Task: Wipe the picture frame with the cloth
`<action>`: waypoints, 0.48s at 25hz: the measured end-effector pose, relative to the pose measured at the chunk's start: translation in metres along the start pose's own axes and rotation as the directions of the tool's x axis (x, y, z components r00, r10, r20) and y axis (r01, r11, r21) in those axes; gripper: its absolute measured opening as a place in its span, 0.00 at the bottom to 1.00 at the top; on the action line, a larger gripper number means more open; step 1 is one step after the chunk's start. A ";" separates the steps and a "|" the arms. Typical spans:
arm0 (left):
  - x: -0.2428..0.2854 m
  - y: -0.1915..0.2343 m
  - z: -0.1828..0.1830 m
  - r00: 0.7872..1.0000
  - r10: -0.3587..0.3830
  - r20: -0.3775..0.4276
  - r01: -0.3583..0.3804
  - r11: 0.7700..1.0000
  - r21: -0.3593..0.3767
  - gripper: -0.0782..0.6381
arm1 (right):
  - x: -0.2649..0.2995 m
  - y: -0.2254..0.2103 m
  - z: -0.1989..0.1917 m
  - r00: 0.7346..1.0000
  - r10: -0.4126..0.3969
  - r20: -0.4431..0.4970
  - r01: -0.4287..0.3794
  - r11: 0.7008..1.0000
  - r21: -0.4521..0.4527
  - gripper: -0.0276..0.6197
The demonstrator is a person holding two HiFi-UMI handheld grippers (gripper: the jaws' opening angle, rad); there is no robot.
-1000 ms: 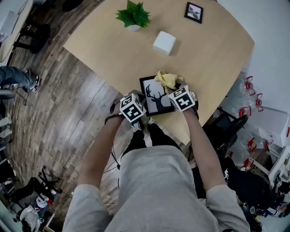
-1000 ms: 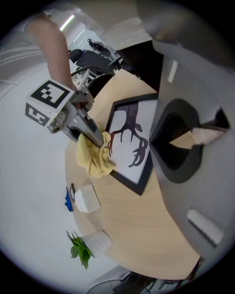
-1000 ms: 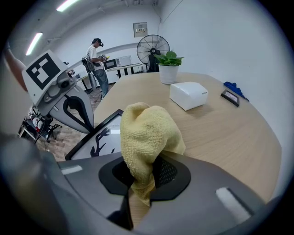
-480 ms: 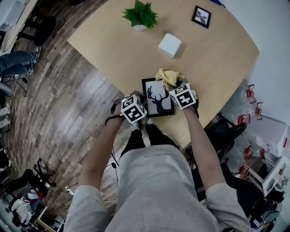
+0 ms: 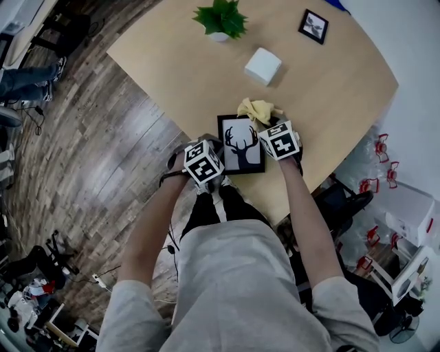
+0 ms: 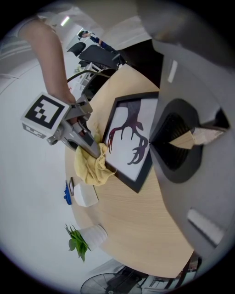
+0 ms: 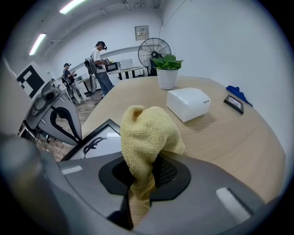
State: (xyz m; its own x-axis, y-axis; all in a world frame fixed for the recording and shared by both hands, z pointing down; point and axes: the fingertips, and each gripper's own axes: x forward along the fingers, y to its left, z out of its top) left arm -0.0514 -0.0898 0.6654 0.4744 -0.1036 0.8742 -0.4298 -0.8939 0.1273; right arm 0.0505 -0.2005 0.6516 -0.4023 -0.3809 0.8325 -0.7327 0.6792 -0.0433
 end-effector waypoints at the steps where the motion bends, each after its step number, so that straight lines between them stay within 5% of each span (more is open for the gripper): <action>1: 0.000 0.000 0.000 1.000 0.002 0.001 -0.002 1.000 -0.004 0.18 | 0.000 0.000 0.000 1.000 -0.001 0.006 0.001 1.000 0.000 0.13; 12: -0.002 0.002 0.000 0.999 0.033 0.030 -0.032 0.999 -0.021 0.18 | 0.005 -0.014 0.013 0.991 -0.013 0.133 -0.004 0.992 0.128 0.13</action>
State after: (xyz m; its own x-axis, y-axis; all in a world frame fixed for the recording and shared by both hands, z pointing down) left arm -0.0532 -0.0917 0.6638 0.4830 -0.1460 0.8633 -0.4611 -0.8806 0.1090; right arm 0.0522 -0.2201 0.6493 -0.4620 -0.4695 0.7524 -0.7951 0.5951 -0.1168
